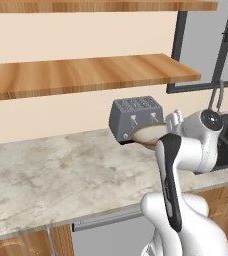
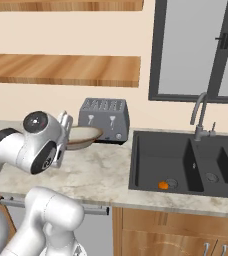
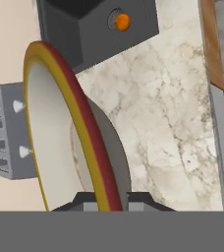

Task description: Clear the mugs and bowl far away from the sink.

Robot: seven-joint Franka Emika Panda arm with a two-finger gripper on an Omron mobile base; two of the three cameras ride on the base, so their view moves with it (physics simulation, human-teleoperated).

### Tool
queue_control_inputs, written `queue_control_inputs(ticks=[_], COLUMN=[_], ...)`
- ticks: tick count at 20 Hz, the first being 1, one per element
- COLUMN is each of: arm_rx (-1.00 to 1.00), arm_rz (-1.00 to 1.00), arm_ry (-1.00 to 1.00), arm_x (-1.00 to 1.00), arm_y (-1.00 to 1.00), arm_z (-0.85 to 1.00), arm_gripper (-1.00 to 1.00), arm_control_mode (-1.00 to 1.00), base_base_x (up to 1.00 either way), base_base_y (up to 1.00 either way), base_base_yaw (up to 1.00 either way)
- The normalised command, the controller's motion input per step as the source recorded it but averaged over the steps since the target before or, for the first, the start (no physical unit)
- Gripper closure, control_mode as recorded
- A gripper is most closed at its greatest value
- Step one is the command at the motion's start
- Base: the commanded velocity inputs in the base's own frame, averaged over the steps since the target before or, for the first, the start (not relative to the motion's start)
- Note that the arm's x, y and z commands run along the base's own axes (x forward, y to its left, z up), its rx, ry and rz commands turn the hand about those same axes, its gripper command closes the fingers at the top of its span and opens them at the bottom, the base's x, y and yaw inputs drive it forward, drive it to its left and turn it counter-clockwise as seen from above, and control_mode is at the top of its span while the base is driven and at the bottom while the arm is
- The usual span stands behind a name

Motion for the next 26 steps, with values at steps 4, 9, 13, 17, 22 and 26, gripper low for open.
queue_control_inputs(ticks=[4, 9, 13, 17, 22, 26], arm_rx=[0.02, 0.05, 0.00, 0.00, 0.00, 0.00], arm_rz=[-0.12, -0.01, 0.00, 0.01, 0.01, 0.00], arm_ry=[-0.14, -0.15, -0.19, -0.24, -0.24, -0.11], arm_x=[-0.24, -0.27, -0.25, -0.27, -0.31, -0.21], arm_y=[0.00, 0.00, 0.00, 0.00, 0.01, 0.00], arm_z=[0.00, 0.00, 0.00, -0.05, -0.08, 0.00], arm_gripper=[1.00, 1.00, 1.00, 1.00, 1.00, 1.00], arm_control_mode=[-1.00, -1.00, -1.00, -1.00, -1.00, 1.00], base_base_x=[0.00, 0.00, 0.00, 0.00, 0.00, -0.13], base_base_y=[0.00, 0.00, 0.00, 0.00, 0.00, 0.00], base_base_yaw=[0.00, 0.00, 0.00, 0.00, 0.00, 0.00])
